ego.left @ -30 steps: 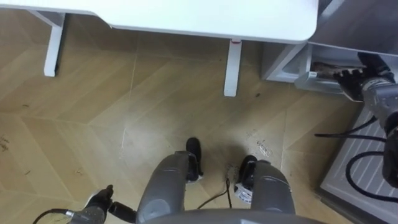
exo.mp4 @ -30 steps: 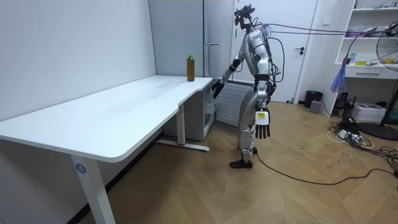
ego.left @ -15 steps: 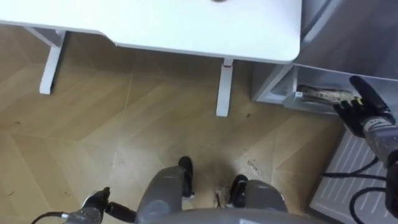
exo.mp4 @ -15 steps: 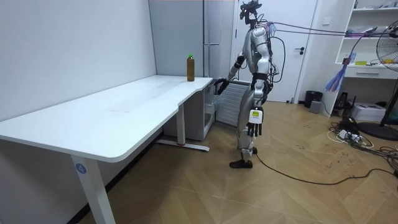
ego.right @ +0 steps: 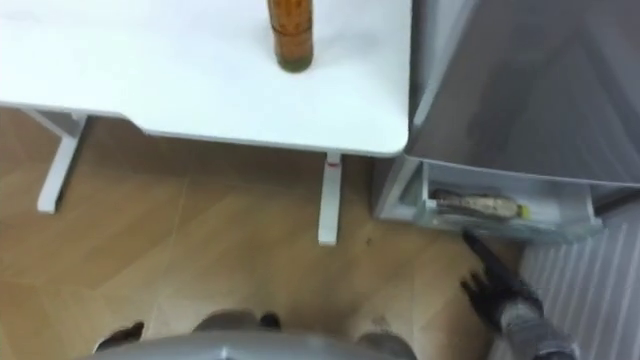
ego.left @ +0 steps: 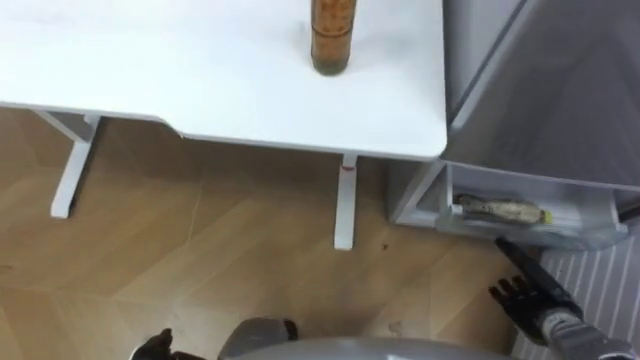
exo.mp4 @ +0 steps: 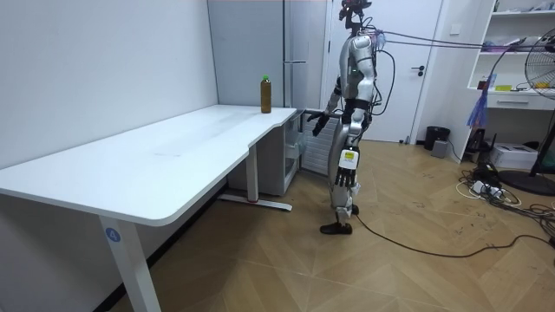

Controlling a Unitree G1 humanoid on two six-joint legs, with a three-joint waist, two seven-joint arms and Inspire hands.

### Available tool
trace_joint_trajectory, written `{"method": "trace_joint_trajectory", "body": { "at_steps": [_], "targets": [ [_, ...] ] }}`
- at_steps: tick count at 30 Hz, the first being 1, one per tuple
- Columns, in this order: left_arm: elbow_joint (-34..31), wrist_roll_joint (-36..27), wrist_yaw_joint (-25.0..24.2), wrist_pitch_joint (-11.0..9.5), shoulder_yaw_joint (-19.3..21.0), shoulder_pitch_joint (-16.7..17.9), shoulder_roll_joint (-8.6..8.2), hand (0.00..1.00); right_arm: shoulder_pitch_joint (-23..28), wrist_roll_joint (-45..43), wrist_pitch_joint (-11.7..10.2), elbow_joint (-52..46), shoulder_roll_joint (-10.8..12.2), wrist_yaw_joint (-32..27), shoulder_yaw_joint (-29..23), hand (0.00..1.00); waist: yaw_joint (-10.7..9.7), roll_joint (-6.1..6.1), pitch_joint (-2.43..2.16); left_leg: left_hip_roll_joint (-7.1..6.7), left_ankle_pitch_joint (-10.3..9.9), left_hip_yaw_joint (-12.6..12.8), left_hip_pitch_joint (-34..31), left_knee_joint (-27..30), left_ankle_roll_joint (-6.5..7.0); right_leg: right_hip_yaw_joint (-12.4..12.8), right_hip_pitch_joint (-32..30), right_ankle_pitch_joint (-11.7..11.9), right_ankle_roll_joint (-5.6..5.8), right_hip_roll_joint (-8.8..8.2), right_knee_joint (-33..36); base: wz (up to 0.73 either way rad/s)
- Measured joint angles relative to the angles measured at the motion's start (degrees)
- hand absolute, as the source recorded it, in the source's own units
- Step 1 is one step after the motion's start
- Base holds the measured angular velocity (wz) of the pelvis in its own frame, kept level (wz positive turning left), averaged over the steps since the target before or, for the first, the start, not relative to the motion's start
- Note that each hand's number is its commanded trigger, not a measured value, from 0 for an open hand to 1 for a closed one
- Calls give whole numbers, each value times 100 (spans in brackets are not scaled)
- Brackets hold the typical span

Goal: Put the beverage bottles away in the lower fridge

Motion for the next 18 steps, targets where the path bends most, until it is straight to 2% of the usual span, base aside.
{"method": "trace_joint_trajectory", "body": {
  "at_steps": [5,8,12,15,18],
  "targets": [
    [-8,-2,89,-4,122,88,-87,0,48,-564,-41,-20,202,19,56,0,-75,-53,15,-17,-35,99,332,-162,-21,6,320,-2,15,-6,-128,-3],
    [-18,-6,119,-7,123,72,-166,0,118,-839,-50,-30,256,96,234,0,-118,-48,3,-21,-69,100,422,-164,-35,-12,449,-3,18,4,-206,3],
    [-130,-39,224,-102,335,63,-280,0,289,-1295,-65,-13,331,151,253,0,-136,-42,8,-19,-108,99,509,-178,-49,-31,540,-7,23,7,-211,0],
    [-128,-95,242,-197,387,64,-286,0,437,-1461,-64,1,376,184,254,0,-132,-65,26,-20,-134,106,577,-181,-45,-27,600,-6,25,6,-200,0],
    [-122,-294,248,-213,502,78,-294,0,557,-1540,-58,0,458,184,253,0,-132,-92,21,-11,-161,106,629,-172,-49,-13,647,-6,25,14,-199,-2]
  ]
}}
